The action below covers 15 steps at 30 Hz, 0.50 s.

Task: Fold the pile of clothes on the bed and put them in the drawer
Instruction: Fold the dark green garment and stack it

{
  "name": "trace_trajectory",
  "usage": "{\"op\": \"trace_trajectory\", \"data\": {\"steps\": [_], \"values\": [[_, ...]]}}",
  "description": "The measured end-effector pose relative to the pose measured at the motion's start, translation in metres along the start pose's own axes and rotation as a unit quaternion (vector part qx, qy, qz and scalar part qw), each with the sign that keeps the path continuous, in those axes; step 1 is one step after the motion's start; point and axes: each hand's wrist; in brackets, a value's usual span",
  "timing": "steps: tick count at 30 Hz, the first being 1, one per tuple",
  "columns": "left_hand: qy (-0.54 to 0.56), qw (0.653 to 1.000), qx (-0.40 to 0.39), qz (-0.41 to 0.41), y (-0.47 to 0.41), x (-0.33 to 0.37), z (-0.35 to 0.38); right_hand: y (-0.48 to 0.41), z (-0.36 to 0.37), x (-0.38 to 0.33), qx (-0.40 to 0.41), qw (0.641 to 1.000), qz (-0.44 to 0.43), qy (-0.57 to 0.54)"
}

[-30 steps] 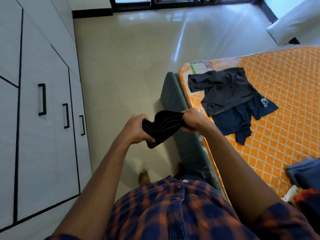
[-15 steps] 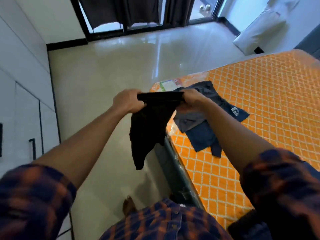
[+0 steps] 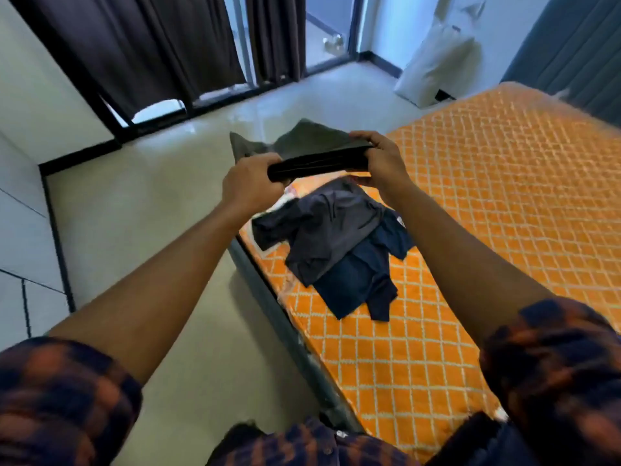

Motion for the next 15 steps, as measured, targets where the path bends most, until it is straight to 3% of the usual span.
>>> {"op": "trace_trajectory", "data": {"steps": [4, 9, 12, 15], "values": [[-0.019, 0.983, -0.178, -0.04, 0.049, 0.005, 0.104, 0.028, -0.038, 0.116, 0.07, 0.983, 0.133, 0.104], [-0.024, 0.909, -0.406, -0.094, 0.135, 0.006, 0.206, 0.109, -0.079, 0.257, 0.104, 0.909, 0.301, 0.27], [0.05, 0.854, -0.495, -0.149, 0.167, 0.001, 0.236, 0.151, -0.089, 0.284, 0.126, 0.87, 0.353, 0.321], [0.143, 0.79, -0.56, -0.203, 0.17, -0.011, 0.251, 0.151, -0.086, 0.288, 0.154, 0.853, 0.357, 0.347]]}}
Point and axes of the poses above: each hand's wrist, its own y-axis away from the middle knuckle, its own z-axis out of the palm, x = y × z, and after that the axes turned 5 degrees about y, right-handed
